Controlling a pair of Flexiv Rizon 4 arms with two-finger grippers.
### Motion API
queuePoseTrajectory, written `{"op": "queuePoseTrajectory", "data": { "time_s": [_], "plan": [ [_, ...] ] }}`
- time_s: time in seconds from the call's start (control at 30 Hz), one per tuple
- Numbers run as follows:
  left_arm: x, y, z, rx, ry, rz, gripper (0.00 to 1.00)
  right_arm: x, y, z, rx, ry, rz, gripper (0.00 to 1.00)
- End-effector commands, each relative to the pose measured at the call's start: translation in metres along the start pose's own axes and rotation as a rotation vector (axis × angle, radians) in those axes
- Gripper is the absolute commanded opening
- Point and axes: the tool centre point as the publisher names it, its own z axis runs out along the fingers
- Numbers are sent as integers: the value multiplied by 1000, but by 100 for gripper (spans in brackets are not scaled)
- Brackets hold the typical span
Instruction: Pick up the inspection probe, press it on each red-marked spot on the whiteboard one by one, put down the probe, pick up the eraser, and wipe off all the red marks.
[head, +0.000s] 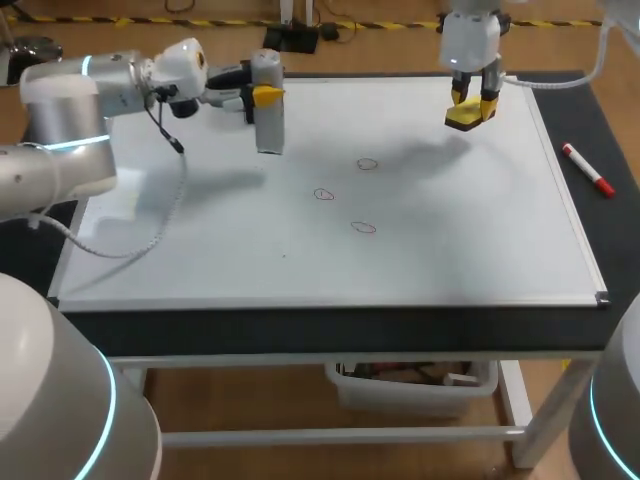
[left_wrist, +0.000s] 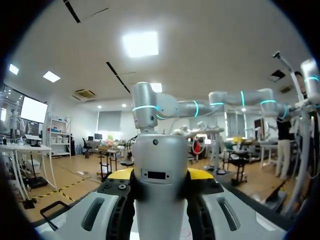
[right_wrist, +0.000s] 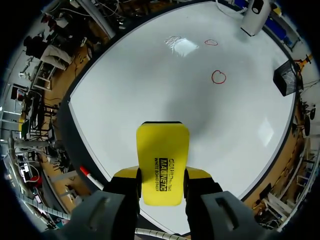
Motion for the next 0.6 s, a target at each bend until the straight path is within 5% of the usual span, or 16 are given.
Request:
{"op": "queuePoseTrajectory", "data": {
  "time_s": [0.03, 0.6],
  "plan": [
    [-5, -15, -20, -8, -25, 3, 0, 1, 0, -2, 3, 1, -1, 0],
    [-45, -33, -77, -28, -92, -5, 0, 1, 0, -2, 3, 1, -1, 0]
  ]
}}
